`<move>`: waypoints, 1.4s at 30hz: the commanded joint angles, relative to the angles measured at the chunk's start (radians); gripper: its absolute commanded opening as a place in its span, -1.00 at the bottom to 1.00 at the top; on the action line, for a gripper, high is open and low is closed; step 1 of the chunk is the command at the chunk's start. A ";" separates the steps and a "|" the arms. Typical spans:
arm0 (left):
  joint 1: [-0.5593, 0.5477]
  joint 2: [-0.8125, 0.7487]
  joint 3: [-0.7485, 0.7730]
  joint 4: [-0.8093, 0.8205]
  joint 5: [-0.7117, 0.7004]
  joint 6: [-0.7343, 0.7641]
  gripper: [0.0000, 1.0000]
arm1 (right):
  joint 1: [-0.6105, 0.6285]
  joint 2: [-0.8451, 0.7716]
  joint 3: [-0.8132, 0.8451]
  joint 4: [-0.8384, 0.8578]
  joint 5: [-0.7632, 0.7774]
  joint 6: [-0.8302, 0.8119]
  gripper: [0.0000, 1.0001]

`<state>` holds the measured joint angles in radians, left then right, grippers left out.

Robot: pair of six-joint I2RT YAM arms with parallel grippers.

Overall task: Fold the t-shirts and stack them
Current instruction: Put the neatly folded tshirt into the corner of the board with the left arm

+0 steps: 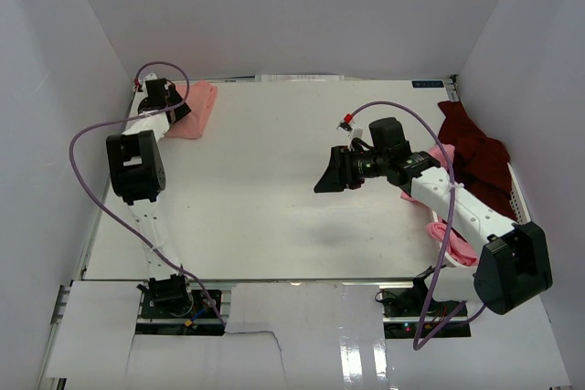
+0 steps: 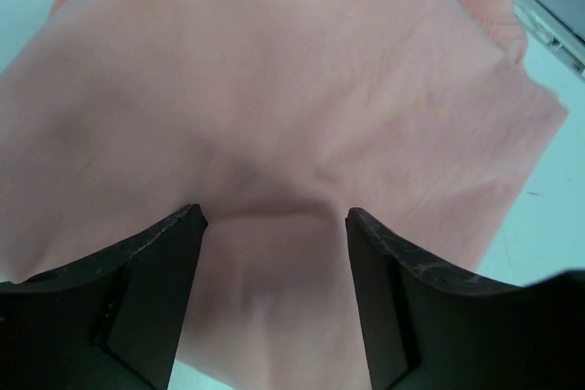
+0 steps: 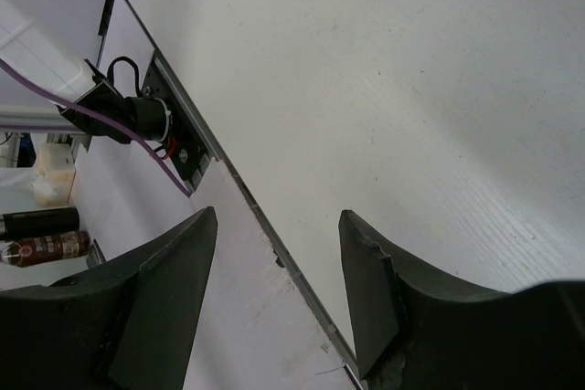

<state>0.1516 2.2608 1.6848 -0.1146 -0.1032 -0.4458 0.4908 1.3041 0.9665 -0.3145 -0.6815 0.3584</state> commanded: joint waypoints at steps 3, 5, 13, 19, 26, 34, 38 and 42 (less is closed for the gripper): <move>0.002 -0.191 0.030 -0.088 -0.052 0.078 0.66 | -0.004 -0.020 0.012 0.017 -0.021 -0.009 0.25; 0.002 -0.265 -0.008 -0.067 -0.014 0.076 0.75 | -0.004 -0.019 0.012 0.020 -0.027 -0.009 0.25; -0.026 -0.530 -0.252 -0.033 0.171 0.018 0.96 | -0.004 -0.040 0.006 0.023 -0.026 -0.013 0.25; -0.101 -0.817 -0.519 -0.033 0.229 0.047 0.96 | -0.004 -0.065 -0.018 0.026 -0.010 -0.027 0.25; -0.135 -1.121 -0.727 -0.082 0.361 0.071 0.96 | -0.004 -0.109 -0.058 0.040 0.034 -0.032 0.27; -0.135 -1.297 -0.794 -0.160 0.333 0.111 0.96 | -0.004 -0.157 -0.074 0.049 0.049 -0.022 0.27; -0.135 -1.311 -0.786 -0.198 0.312 0.117 0.96 | -0.004 -0.172 -0.084 0.052 0.051 -0.012 0.28; -0.135 -1.314 -0.784 -0.200 0.313 0.117 0.96 | -0.004 -0.187 -0.091 0.054 0.060 -0.007 0.28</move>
<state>0.0132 0.9634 0.9024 -0.2935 0.2176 -0.3416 0.4904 1.1500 0.8837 -0.2893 -0.6300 0.3515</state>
